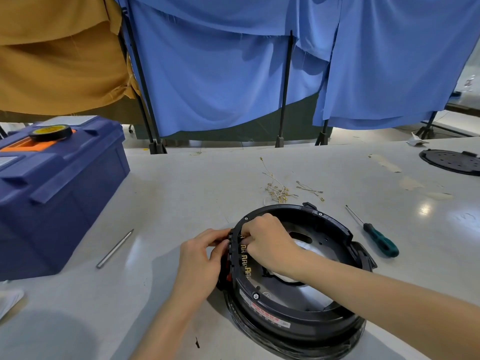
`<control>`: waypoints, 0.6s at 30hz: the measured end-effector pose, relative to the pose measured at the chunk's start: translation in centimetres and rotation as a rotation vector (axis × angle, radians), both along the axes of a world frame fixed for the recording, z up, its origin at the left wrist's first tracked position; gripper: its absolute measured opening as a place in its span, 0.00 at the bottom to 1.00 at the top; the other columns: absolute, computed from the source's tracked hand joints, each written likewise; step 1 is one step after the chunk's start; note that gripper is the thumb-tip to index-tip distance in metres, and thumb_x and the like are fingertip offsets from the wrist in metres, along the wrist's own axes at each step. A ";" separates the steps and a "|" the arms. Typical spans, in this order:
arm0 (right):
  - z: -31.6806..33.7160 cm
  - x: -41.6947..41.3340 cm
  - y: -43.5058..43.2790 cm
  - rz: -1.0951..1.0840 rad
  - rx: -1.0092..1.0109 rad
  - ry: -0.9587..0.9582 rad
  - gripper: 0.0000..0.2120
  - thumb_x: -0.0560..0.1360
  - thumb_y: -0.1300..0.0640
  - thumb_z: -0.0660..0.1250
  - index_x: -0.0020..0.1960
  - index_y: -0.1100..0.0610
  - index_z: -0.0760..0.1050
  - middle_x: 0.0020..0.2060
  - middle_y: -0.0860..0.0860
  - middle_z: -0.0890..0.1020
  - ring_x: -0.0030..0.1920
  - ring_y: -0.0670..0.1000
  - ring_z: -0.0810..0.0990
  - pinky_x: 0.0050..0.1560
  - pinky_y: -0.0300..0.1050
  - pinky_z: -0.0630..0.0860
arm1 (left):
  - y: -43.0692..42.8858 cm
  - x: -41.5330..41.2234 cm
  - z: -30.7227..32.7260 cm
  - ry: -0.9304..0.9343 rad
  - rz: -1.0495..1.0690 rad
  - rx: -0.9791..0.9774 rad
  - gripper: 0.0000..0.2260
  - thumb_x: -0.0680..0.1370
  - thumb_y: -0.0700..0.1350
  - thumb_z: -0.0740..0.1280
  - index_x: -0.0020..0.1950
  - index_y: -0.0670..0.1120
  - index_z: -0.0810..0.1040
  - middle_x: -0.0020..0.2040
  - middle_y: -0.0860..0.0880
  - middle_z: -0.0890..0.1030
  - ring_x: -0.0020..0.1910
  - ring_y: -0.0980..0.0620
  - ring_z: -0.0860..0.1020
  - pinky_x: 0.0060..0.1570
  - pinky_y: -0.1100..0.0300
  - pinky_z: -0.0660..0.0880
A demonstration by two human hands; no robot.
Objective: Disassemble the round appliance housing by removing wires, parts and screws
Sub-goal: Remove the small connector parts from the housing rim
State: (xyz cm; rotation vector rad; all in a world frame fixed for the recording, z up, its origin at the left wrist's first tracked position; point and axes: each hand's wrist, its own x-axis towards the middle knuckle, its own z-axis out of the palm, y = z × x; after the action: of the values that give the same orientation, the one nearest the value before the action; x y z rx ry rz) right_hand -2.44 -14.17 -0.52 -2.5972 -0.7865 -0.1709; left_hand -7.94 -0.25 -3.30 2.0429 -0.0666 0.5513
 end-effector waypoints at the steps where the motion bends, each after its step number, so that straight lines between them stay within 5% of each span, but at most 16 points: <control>1: 0.0 0.0 -0.1 0.001 0.014 0.009 0.08 0.70 0.64 0.63 0.43 0.66 0.80 0.37 0.63 0.81 0.40 0.62 0.76 0.43 0.53 0.75 | 0.0 0.0 0.0 0.003 0.000 -0.005 0.15 0.75 0.32 0.67 0.51 0.51 0.84 0.43 0.59 0.84 0.45 0.65 0.80 0.50 0.72 0.73; 8: 1.7 0.5 -0.9 0.106 0.084 0.155 0.06 0.68 0.67 0.65 0.33 0.68 0.76 0.30 0.67 0.73 0.30 0.49 0.62 0.30 0.44 0.62 | 0.3 -0.1 0.1 0.046 -0.001 -0.016 0.14 0.75 0.33 0.67 0.51 0.51 0.84 0.45 0.62 0.83 0.47 0.68 0.78 0.48 0.77 0.70; 18: 1.0 0.4 -0.6 0.093 -0.113 -0.002 0.05 0.65 0.67 0.60 0.31 0.64 0.69 0.25 0.57 0.67 0.31 0.59 0.66 0.32 0.48 0.63 | 0.3 -0.3 0.1 0.008 -0.001 0.097 0.15 0.75 0.31 0.66 0.50 0.49 0.84 0.44 0.59 0.82 0.45 0.66 0.77 0.45 0.78 0.68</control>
State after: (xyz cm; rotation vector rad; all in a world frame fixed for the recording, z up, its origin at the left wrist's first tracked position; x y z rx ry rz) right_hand -2.05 -14.81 0.52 -2.6586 -0.9413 -0.1040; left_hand -8.28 0.01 -3.19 2.1393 -0.0911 0.5486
